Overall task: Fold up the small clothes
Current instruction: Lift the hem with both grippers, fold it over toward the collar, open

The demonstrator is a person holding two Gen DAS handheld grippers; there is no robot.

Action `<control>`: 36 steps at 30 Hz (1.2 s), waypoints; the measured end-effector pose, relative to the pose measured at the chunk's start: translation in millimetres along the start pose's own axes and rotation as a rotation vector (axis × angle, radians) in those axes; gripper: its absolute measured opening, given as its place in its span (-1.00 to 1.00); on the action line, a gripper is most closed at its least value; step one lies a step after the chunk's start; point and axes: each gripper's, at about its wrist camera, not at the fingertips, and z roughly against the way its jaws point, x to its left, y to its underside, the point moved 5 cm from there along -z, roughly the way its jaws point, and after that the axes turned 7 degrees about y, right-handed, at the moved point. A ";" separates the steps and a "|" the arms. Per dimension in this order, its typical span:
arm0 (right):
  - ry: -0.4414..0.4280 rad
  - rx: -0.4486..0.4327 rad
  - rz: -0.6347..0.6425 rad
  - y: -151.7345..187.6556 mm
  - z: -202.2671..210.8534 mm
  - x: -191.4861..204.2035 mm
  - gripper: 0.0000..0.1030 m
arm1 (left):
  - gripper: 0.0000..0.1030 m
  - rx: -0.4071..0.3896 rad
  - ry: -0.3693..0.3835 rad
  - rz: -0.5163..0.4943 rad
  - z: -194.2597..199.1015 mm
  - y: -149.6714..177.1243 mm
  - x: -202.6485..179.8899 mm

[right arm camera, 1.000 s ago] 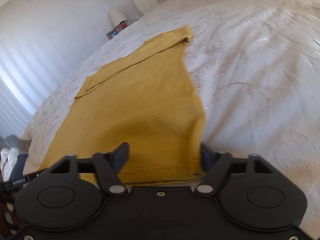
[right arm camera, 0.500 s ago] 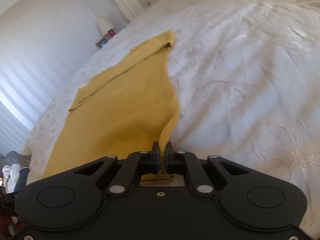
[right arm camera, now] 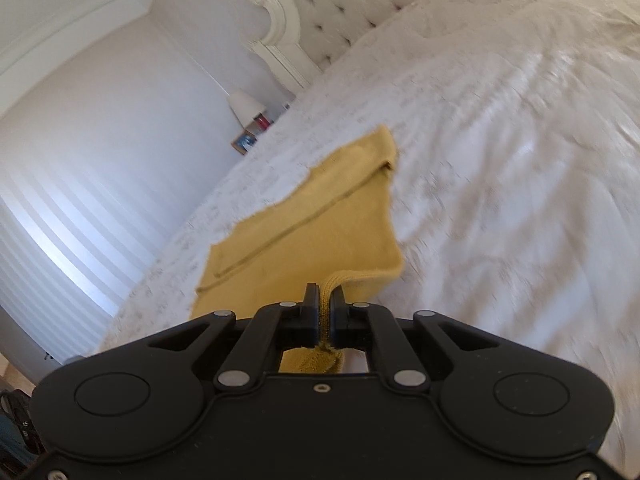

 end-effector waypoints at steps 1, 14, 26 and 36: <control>-0.007 -0.005 0.000 -4.4 -2.4 2.5 -0.79 | -0.92 -0.007 0.003 -0.003 -1.3 -4.3 -1.3; -0.032 -0.082 0.006 -70.4 -52.1 21.8 -0.79 | -0.92 -0.113 0.028 -0.030 -26.5 -72.6 -3.5; 0.008 -0.154 -0.015 -140.9 -133.0 31.1 -0.79 | -0.92 -0.176 0.023 -0.058 -87.8 -146.1 -0.6; 0.086 -0.120 -0.027 -168.2 -221.5 22.3 -0.80 | -0.92 -0.139 -0.033 -0.066 -163.9 -175.8 22.4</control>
